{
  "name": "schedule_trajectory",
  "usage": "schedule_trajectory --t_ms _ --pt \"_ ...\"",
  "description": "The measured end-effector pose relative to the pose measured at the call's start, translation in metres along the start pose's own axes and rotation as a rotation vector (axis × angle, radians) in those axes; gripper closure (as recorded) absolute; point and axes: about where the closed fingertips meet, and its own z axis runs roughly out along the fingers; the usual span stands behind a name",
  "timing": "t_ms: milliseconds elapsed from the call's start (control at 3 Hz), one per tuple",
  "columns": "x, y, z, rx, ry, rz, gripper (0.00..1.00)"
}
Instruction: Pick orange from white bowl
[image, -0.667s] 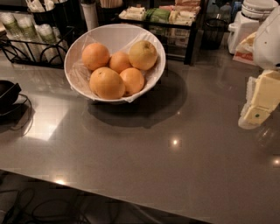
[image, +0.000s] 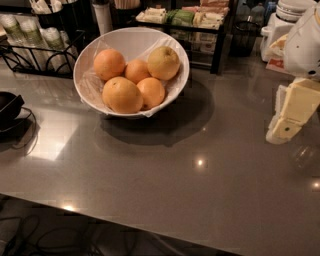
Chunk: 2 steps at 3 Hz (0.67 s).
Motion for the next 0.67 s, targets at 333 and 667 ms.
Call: schedule_trajectory --t_ms 333,667 --pt "-0.028 -0.020 0.008 0.046 -0.042 -0.057 0.00" --pt "-0.058 -0.043 0.016 0.081 -0.084 -0.104 0.00"
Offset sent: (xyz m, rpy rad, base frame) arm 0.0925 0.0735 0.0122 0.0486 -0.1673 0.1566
